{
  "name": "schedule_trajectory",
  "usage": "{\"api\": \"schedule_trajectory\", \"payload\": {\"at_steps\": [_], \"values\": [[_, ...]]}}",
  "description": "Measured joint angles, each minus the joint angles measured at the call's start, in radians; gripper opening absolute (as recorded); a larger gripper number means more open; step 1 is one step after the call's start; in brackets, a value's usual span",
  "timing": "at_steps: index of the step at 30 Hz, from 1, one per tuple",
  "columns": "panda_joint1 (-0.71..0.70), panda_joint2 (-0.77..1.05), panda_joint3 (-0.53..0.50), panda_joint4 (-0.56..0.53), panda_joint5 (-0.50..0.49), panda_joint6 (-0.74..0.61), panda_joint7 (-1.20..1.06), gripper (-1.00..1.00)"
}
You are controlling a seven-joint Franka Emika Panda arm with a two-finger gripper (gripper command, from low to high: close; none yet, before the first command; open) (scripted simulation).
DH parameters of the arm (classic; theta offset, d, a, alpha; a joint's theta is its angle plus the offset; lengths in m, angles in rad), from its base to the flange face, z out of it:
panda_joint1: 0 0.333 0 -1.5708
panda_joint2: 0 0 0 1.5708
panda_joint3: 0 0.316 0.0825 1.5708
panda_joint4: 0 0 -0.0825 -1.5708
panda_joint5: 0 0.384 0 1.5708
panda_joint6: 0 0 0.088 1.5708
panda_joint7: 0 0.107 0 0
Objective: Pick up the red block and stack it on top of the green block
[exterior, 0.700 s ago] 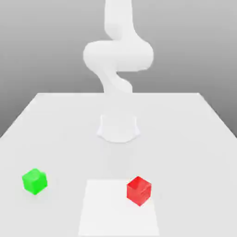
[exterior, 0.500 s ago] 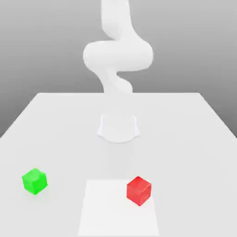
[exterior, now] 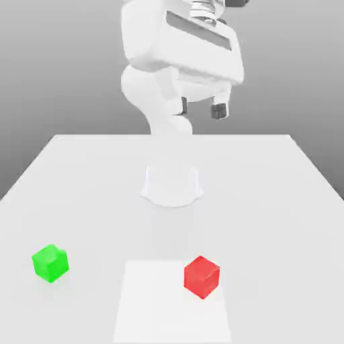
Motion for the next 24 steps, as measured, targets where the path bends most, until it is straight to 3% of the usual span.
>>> {"api": "schedule_trajectory", "payload": {"at_steps": [12, 24], "values": [[0.153, 0.187, -0.121, -0.115, 0.014, 0.114, -0.532, 0.00], [0.249, 0.377, -0.176, -0.229, 0.042, 0.228, -1.076, 0.00]]}}
